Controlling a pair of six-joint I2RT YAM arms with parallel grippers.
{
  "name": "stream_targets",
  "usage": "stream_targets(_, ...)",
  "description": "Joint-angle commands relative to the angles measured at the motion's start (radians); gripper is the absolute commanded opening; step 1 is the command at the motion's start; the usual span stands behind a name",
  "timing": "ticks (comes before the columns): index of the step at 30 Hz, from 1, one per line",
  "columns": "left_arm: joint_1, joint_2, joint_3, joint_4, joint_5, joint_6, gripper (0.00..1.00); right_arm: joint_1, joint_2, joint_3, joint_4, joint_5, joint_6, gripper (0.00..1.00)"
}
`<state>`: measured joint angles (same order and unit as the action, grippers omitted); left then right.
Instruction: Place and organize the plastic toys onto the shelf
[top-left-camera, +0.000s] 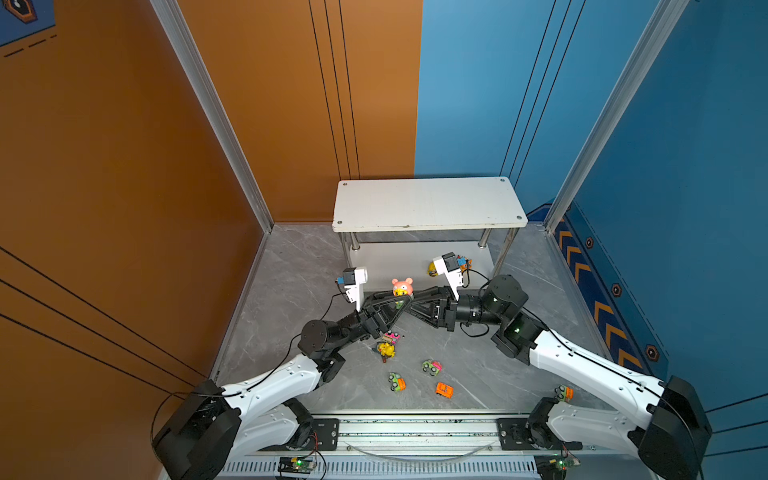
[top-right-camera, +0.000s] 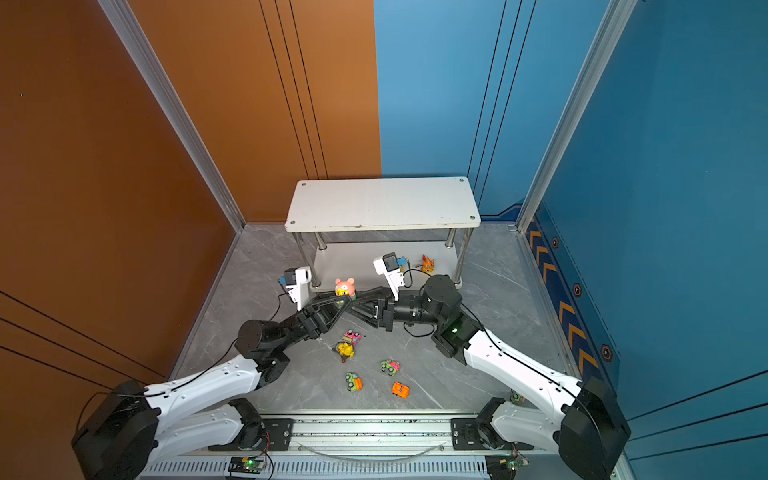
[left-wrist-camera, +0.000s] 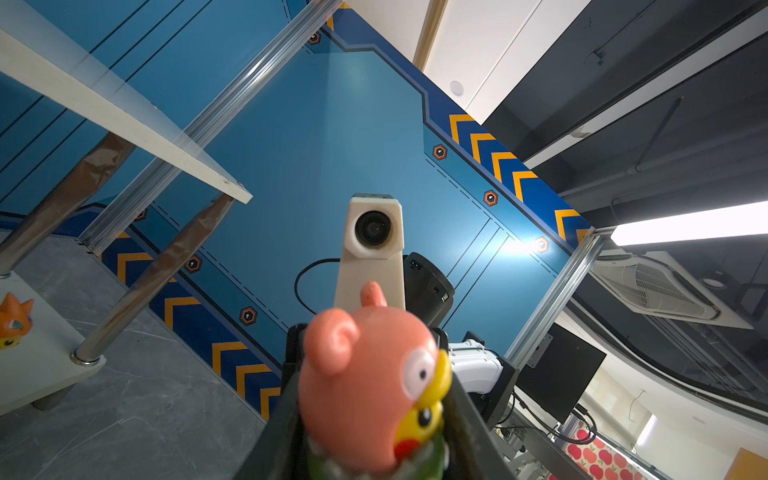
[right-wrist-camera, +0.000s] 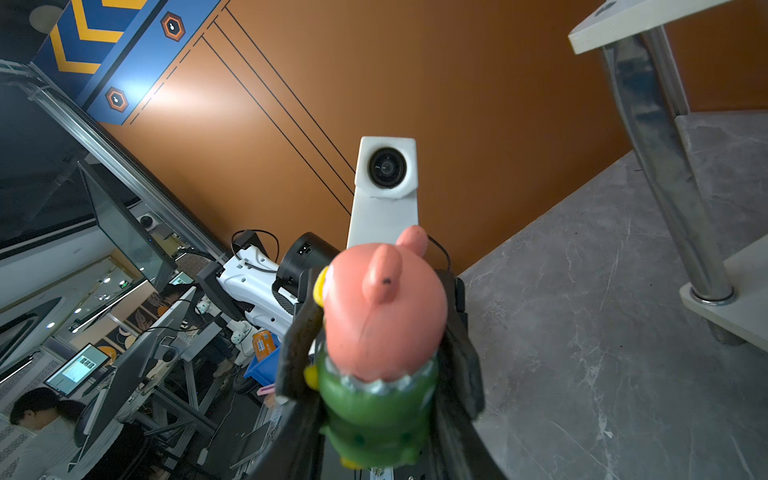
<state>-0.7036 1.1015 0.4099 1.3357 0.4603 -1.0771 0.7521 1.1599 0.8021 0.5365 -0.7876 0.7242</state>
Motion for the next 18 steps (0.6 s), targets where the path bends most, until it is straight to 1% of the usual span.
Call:
stream_targets(1, 0.007, -0.037, 0.013, -0.008, 0.012, 0.039, 0.12, 0.013, -0.015, 0.053, -0.076, -0.021, -0.065, 0.0)
stream_targets(2, 0.007, -0.051, 0.017, -0.047, 0.01, 0.066, 0.09, 0.022, -0.023, 0.072, -0.161, -0.002, -0.116, 0.0)
stream_targets(3, 0.007, -0.069, 0.019, -0.091, 0.008, 0.094, 0.05, 0.036, -0.031, 0.091, -0.241, 0.023, -0.175, 0.03)
stream_targets(4, 0.006, -0.093, 0.023, -0.148, 0.006, 0.139, 0.02, 0.057, -0.039, 0.115, -0.359, 0.064, -0.246, 0.07)
stream_targets(5, 0.004, -0.121, 0.028, -0.211, 0.002, 0.189, 0.0, 0.08, -0.048, 0.136, -0.453, 0.105, -0.31, 0.11)
stream_targets(7, 0.001, -0.174, 0.028, -0.318, -0.03, 0.262, 0.0, 0.11, -0.057, 0.162, -0.569, 0.157, -0.377, 0.15)
stream_targets(9, 0.002, -0.218, 0.032, -0.389, -0.06, 0.316, 0.0, 0.115, -0.063, 0.168, -0.635, 0.181, -0.4, 0.22)
stream_targets(10, 0.0, -0.237, 0.033, -0.429, -0.074, 0.344, 0.0, 0.116, -0.067, 0.165, -0.66, 0.193, -0.406, 0.3)
stream_targets(13, -0.002, -0.282, 0.042, -0.553, -0.131, 0.416, 0.0, 0.113, -0.091, 0.13, -0.689, 0.238, -0.399, 0.44)
stream_targets(14, -0.004, -0.293, 0.043, -0.584, -0.156, 0.44, 0.0, 0.112, -0.099, 0.12, -0.695, 0.252, -0.391, 0.47)
stream_targets(16, -0.016, -0.312, 0.044, -0.643, -0.207, 0.502, 0.0, 0.113, -0.115, 0.103, -0.698, 0.279, -0.373, 0.48)
stream_targets(18, -0.032, -0.321, 0.041, -0.67, -0.249, 0.533, 0.0, 0.112, -0.123, 0.09, -0.686, 0.284, -0.358, 0.46)
